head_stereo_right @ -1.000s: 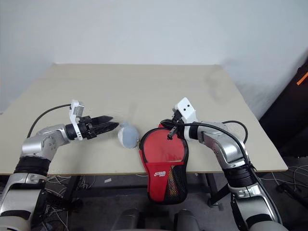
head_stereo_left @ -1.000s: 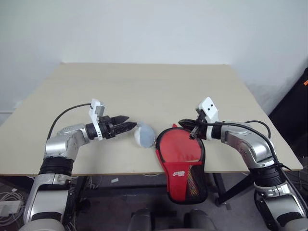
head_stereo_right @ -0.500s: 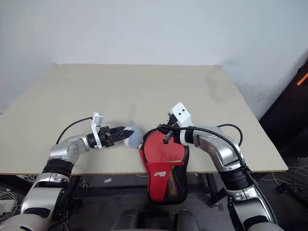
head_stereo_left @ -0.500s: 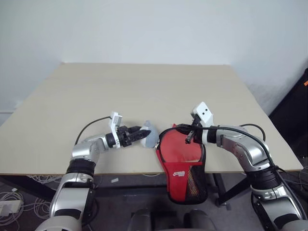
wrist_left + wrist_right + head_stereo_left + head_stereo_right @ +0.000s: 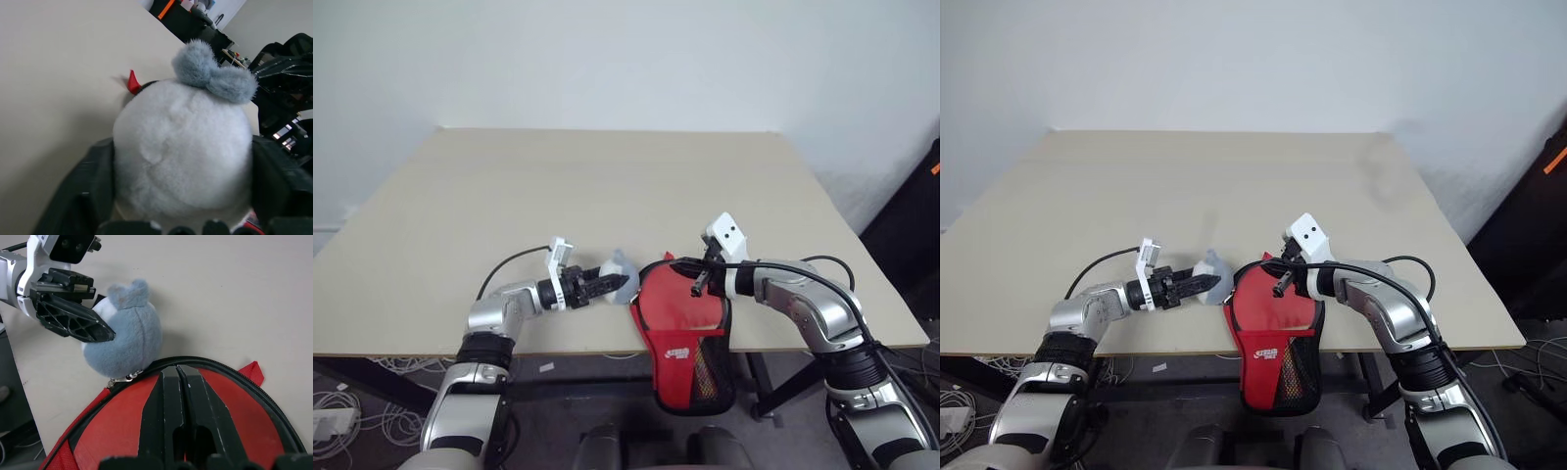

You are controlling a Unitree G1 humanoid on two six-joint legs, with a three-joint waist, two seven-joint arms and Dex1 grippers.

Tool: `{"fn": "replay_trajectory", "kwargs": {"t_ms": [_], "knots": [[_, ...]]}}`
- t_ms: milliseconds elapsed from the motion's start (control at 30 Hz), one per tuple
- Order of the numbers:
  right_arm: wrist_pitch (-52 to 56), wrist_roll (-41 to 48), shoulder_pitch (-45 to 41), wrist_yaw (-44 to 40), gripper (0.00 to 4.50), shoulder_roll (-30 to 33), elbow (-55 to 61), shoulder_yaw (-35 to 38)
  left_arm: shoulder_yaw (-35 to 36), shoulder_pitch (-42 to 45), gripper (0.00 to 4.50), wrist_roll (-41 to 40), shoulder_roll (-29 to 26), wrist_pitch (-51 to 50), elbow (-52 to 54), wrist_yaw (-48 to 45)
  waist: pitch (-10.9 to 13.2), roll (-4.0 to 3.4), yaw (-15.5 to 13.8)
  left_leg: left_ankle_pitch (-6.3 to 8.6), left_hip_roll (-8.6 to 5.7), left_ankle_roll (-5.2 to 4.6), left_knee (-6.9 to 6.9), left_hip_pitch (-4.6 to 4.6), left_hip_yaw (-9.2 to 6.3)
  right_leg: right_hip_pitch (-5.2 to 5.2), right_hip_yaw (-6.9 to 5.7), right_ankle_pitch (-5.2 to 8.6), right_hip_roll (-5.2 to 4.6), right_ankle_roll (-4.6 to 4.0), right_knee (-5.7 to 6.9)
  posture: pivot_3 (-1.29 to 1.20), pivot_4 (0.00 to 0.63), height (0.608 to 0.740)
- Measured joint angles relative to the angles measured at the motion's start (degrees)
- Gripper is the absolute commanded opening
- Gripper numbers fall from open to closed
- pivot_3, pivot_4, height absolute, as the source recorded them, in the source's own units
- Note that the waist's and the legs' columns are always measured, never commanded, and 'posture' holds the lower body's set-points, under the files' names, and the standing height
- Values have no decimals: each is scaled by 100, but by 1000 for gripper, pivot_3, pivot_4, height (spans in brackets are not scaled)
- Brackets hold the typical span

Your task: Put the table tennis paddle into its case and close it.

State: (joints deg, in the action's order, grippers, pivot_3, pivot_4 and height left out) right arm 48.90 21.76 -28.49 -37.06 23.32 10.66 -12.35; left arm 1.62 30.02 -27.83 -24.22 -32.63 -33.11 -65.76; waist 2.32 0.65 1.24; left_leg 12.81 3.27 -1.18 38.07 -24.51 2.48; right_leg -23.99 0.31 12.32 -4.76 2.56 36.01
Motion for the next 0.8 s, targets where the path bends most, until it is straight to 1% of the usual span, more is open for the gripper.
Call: {"fn": "replay_trajectory", "kwargs": {"t_ms": [33, 100, 200, 233, 300, 500, 667, 800], "knots": [[0, -1, 0, 2, 0, 0, 0, 0, 7, -18, 2274, -3, 0, -33, 24, -2, 0, 0, 0, 0, 0, 0, 0, 0, 0, 0, 0, 0, 0, 0, 0, 0, 0, 740], [0, -2, 0, 6, 0, 0, 0, 0, 38, -61, 1583, -15, 0, -121, 118, -1, 0, 0, -2, 0, 0, 0, 1, 0, 0, 1, -1, 0, 0, 0, 0, 0, 0, 740], [1, -2, 0, 33, 0, -1, 0, 0, 95, -97, 753, -18, 3, -223, 195, 32, 0, 0, 0, 0, 0, 0, 1, 0, -1, 1, 0, 0, 0, 0, 0, 0, 0, 740], [1, -2, 0, 48, 0, 0, 0, 0, 121, -114, 504, -19, 4, -243, 225, 40, 0, 0, 1, 0, 0, 0, 1, 0, -1, 1, -1, 0, 0, 0, 0, 0, 0, 740], [1, -2, 0, 56, 0, 0, -1, 0, 168, -162, 237, -25, 16, -294, 308, 81, 0, 0, 1, 0, 0, 0, 1, 0, -1, 1, -1, 0, 0, 0, 0, 0, 0, 740], [19, -1, 1, 58, 0, 0, -1, 0, 299, -258, 169, -224, 18, -674, 750, 206, 0, 0, 0, 0, 0, 0, 1, 0, -1, 1, 0, 0, 0, 0, 0, 0, 0, 740], [25, 0, 8, 55, 0, -2, -1, -2, 435, -295, 169, -438, -204, -1023, 1300, 242, 0, 0, 5, 0, 0, 0, 1, 1, -2, 0, -1, 0, 0, 0, 4, 0, 0, 740], [27, 1, 8, 46, 0, -17, -1, -40, 440, -376, 169, -481, -357, -1154, 1509, 253, 0, 0, 8, 0, 0, 0, 1, 1, -2, 0, 0, 0, 0, 0, 4, 0, 0, 740]]}}
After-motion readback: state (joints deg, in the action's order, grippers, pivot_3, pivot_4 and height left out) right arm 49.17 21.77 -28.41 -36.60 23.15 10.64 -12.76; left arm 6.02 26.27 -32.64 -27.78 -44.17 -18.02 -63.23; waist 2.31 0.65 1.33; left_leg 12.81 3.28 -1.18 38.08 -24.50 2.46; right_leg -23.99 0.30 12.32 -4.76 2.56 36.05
